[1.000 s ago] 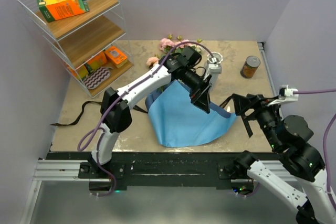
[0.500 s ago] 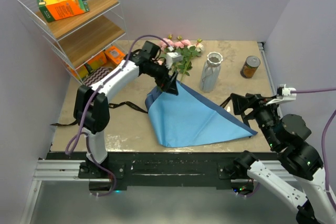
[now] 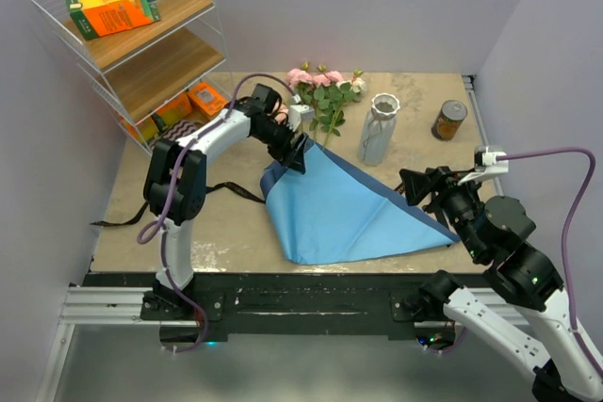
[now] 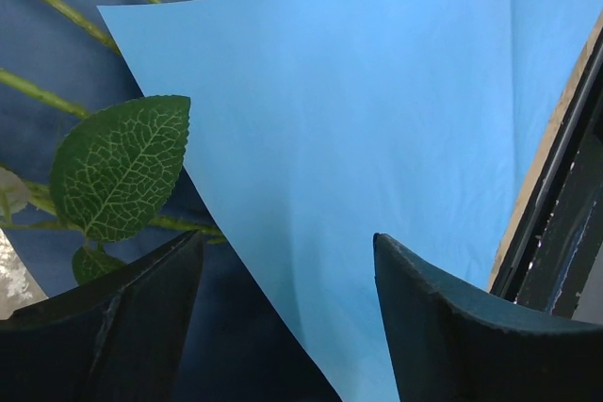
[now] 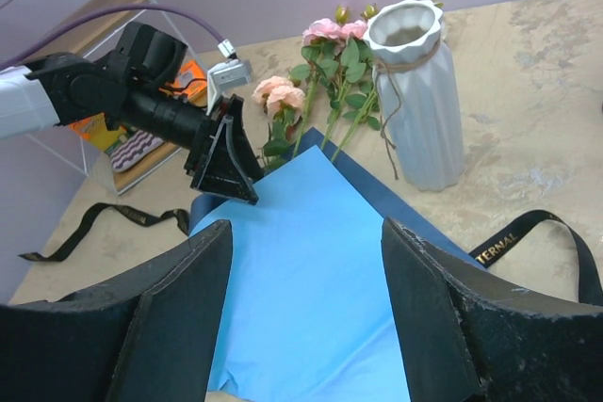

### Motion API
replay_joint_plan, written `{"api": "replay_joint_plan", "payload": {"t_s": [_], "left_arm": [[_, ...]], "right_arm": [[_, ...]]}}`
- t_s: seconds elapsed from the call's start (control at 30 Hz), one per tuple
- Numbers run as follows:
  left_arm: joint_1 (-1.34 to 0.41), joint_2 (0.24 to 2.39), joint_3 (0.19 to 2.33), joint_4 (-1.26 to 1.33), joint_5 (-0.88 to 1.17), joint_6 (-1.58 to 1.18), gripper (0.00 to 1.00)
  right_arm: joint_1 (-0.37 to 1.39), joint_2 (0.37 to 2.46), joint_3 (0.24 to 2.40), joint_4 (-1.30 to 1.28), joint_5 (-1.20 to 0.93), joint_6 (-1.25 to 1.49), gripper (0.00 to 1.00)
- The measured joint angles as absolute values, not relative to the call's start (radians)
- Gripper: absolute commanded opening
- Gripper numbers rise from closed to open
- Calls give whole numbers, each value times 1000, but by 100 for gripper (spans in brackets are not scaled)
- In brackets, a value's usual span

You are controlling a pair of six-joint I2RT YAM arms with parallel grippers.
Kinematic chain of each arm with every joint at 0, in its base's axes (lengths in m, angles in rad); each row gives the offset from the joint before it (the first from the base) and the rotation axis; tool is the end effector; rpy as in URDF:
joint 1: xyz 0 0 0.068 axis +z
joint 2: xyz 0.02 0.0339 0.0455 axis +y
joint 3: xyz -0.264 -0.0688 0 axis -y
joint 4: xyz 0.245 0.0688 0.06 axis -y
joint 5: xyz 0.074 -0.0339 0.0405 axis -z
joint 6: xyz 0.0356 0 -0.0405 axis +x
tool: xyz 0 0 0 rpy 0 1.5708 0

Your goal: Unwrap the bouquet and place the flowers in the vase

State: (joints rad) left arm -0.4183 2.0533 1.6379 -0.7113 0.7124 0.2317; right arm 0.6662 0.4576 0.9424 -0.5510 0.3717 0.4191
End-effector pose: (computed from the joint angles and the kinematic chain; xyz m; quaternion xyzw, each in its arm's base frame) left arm 0.3873 -0.1977 0.2122 0.3647 0.8418 -0.3579 0.1738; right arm 0.0700 0.0386 0.3903 0.0369 0.7276 0.2313 0.6447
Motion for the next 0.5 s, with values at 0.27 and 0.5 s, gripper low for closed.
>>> {"api": "replay_joint_plan", "payload": {"t_s": [0.27,0.5], "left_arm": [[-418,2069,1638,-724,716,268,37],[-418,2072,1638,-749,709,305,12]], "right_arm": [[666,458,940,-537,372,423,65],[666,460,940,-513,371,426,63]]}}
